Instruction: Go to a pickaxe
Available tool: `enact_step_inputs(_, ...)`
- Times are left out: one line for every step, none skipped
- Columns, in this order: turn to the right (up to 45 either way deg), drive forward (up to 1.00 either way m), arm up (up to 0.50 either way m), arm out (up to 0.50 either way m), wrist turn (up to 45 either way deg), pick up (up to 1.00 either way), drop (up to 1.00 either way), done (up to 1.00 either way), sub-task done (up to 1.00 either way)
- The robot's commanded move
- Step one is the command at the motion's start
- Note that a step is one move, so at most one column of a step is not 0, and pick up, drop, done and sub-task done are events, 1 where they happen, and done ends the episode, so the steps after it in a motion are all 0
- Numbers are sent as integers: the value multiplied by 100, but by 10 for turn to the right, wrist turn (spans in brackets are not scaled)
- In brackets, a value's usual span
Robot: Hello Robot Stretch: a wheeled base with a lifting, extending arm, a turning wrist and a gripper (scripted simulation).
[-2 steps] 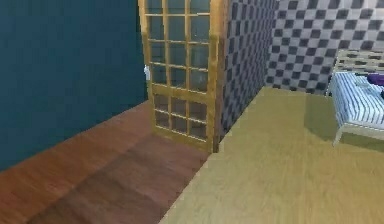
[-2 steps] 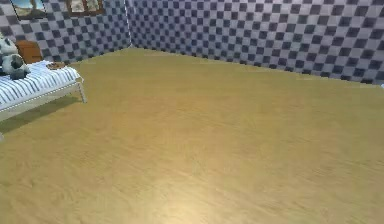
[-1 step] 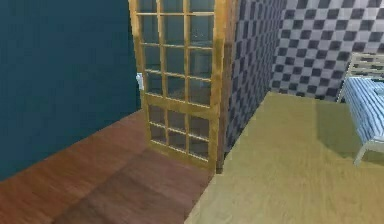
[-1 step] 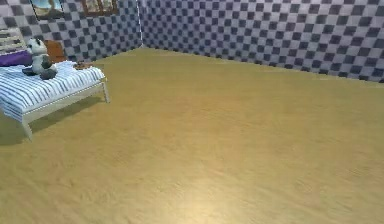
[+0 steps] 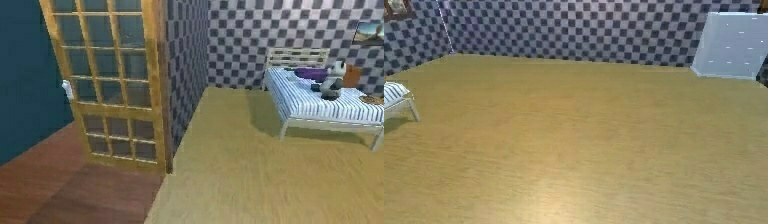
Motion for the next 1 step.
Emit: enact_step_inputs(0, 5, 0, 0, 0, 0, 0, 0, 0)
